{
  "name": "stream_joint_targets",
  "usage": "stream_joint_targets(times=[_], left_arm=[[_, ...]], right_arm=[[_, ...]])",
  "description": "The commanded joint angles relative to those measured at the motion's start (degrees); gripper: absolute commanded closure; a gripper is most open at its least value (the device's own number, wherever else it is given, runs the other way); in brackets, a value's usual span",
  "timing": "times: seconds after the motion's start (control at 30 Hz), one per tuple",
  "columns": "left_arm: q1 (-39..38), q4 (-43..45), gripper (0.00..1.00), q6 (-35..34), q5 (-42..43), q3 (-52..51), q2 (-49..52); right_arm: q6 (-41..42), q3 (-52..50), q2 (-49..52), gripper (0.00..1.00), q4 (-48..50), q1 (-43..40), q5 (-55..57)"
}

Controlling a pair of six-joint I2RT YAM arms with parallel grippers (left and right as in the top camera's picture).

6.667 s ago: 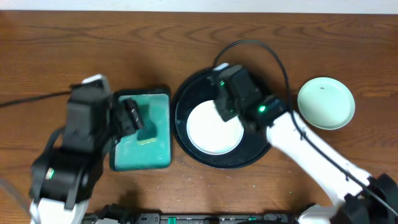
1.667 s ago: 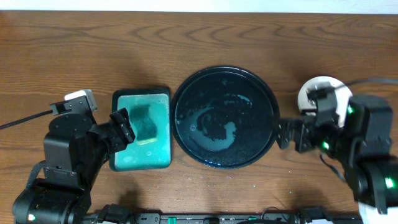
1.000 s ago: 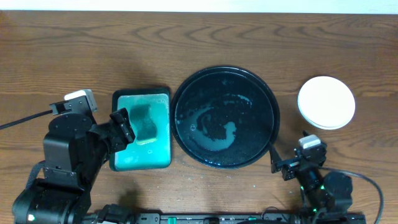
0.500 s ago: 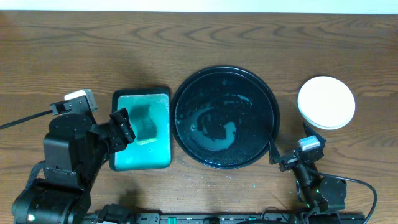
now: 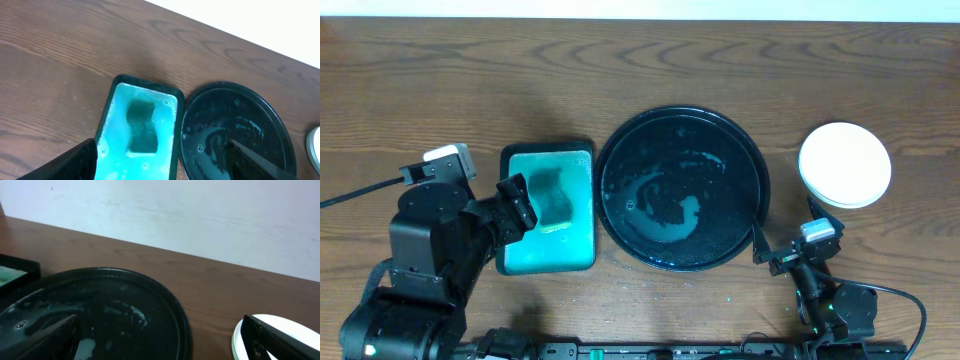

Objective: Clean dirty plates on tray and stack at the side

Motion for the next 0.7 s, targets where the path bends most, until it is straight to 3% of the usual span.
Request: stream_joint_targets(times=[0.0,0.13,0.27,0.43,0.53,0.67], left_arm=[[2.32,-0.15,0.19,0.79,-0.70,-2.49,-2.97],[6.88,4.28,0.19,2.40,-2.38,-7.72,-8.90],[8.70,22.69,0.19,5.95,1.11,-20.94,-19.50],[8.70,38.49,0.19,5.62,1.05,-35.93,-29.62],[8.70,44.63,0.19,4.15,1.03,-44.28,-35.08],[8.70,46.47,0.19,4.17,0.98,-50.56,-40.94]], right_arm=[[-0.52,-0.24,-0.31,0.01,-0.04,-0.20,0.55],[-0.52,-0.24,-0.31,0.01,-0.04,-0.20,0.55],[-0.52,-0.24,-0.31,0.01,-0.04,-0.20,0.55],[-0.52,-0.24,-0.31,0.01,-0.04,-0.20,0.55],[-0.52,-0.24,-0.31,0.01,-0.04,-0.20,0.55],[-0.52,-0.24,-0.31,0.01,-0.04,-0.20,0.55]])
